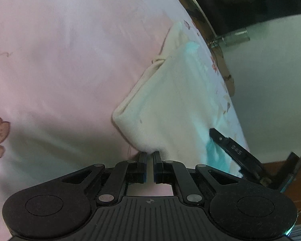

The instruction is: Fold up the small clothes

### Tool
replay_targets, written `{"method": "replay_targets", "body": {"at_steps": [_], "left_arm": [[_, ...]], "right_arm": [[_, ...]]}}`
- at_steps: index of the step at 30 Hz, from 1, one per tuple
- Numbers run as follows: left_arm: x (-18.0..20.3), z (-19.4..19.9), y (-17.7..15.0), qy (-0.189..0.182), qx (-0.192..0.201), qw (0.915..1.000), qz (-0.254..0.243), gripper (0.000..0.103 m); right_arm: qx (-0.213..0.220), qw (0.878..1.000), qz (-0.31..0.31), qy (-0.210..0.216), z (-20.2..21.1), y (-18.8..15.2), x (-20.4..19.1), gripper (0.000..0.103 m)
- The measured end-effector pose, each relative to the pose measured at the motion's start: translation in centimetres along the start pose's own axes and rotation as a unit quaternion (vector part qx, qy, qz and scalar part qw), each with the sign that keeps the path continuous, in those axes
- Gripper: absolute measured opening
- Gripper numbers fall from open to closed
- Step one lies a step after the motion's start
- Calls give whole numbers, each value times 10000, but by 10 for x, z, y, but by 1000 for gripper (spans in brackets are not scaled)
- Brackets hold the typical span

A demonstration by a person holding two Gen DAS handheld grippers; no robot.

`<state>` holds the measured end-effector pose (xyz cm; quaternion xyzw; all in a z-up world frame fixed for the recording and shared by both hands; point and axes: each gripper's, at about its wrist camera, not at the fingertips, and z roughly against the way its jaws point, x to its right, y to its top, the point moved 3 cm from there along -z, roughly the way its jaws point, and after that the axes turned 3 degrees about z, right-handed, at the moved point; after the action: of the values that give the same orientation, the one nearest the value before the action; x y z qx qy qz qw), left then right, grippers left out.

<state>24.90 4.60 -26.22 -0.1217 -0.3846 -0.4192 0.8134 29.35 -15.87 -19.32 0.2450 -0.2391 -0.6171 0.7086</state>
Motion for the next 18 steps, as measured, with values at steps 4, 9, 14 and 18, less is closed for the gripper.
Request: {"method": "replay_targets", "body": {"at_steps": [4, 9, 14, 18], "left_arm": [[-12, -2, -2, -411, 46, 9976, 556, 4], [-16, 9, -13, -767, 226, 9945, 679, 4], [-16, 10, -20, -1226, 433, 9865, 997, 80], [-1, 20, -22, -999, 907, 9893, 562, 101]], "right_arm": [[34, 9987, -365, 344, 8, 8, 8, 20], [-7, 9986, -353, 392, 7, -2, 9, 21], [4, 9985, -377, 405, 8, -3, 8, 21], [96, 9981, -467, 392, 15, 1, 10, 21]]}}
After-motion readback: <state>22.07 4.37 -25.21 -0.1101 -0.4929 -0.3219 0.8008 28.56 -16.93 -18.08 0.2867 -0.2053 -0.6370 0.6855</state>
